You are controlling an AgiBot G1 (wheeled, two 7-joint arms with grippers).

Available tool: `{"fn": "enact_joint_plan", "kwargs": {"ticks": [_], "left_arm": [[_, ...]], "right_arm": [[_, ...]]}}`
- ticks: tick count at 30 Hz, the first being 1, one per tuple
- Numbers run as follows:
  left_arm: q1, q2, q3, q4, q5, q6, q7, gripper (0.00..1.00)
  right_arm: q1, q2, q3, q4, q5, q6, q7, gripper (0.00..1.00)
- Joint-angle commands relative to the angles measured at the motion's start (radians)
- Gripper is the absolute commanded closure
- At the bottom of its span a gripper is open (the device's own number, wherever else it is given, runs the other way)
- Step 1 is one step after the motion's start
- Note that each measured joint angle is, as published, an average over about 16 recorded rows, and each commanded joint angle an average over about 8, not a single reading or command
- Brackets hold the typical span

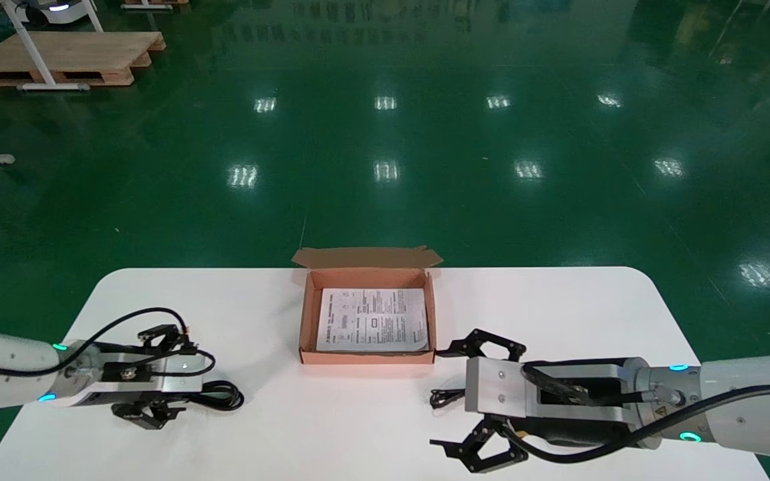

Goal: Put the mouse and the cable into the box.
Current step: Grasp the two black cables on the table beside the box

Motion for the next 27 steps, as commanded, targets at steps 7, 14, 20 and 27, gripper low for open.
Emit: {"fn": "enact_joint_plan", "kwargs": {"ticks": [7,14,20,27], "left_arm": [[-0.048,0.058,0.002,0.175,0.002,-0.015,0.035,0.0],[-0.067,0.074,-0.009,0.256,-0.029,-0.013,0.08,0.0],[-0.084,0.087,-0.011,0.303,-0.04,-0.012,0.12,0.0],[-0.097,0.098,-0.014,0.345,-0.049,-0.018,0.152,0.0]], "right_arm": [[-0.001,0.0,-0.003,0.001,-0.004,-0.003,0.01,0.0],[0.0,-0.005,-0.009,-0.001,-0.007,-0.008,0.009,0.0],[-0.006,-0.014,-0.028,-0.004,-0.048,-0.002,0.006,0.0],[0.005,-0.103,-0.095,-0.109,-0.224,0.081,-0.028,0.0]]}}
